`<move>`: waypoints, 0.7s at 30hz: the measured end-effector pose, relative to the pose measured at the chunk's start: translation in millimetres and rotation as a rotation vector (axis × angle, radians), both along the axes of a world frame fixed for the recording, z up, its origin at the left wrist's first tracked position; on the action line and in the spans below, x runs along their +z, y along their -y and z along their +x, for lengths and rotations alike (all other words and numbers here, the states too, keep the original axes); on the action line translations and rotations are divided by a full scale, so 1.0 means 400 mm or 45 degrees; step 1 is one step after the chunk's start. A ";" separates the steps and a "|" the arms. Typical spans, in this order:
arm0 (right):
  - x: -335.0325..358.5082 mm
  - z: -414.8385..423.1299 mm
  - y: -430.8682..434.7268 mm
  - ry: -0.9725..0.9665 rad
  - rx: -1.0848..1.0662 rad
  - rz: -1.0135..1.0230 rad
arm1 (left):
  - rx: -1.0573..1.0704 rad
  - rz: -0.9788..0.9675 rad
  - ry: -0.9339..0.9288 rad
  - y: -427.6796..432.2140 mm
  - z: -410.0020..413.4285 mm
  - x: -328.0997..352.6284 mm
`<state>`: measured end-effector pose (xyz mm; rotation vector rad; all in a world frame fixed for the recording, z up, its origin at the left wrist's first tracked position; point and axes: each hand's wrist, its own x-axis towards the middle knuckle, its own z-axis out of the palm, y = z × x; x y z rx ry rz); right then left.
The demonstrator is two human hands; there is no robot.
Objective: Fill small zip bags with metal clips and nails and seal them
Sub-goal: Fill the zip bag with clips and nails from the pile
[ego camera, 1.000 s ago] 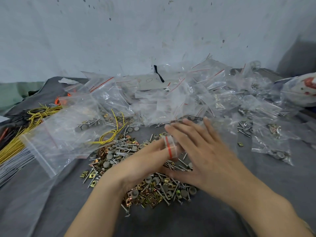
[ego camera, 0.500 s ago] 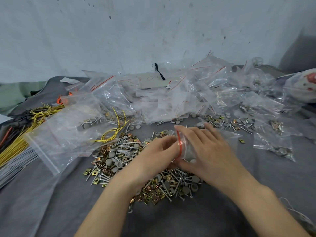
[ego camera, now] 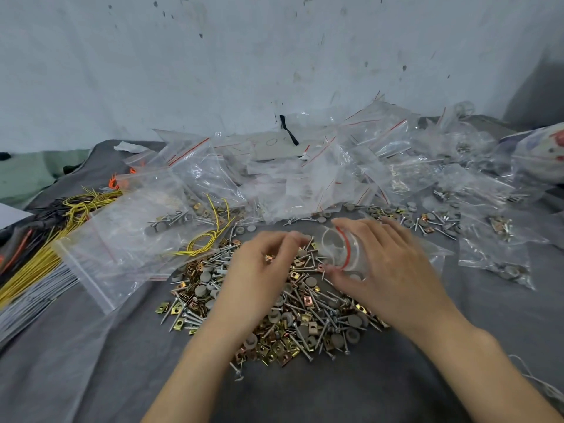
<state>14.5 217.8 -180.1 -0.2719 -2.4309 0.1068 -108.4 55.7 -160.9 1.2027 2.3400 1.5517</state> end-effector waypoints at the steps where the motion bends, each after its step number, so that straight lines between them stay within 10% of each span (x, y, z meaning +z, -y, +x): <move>1: 0.000 0.002 -0.004 0.013 -0.026 -0.018 | 0.104 -0.116 -0.222 0.010 -0.017 -0.006; 6: 0.001 0.002 -0.018 0.079 -0.095 -0.076 | 0.206 -0.951 -0.514 0.015 -0.072 -0.040; 21: -0.002 -0.025 -0.028 0.093 -0.113 -0.195 | 0.046 -1.102 -0.483 -0.107 -0.090 -0.072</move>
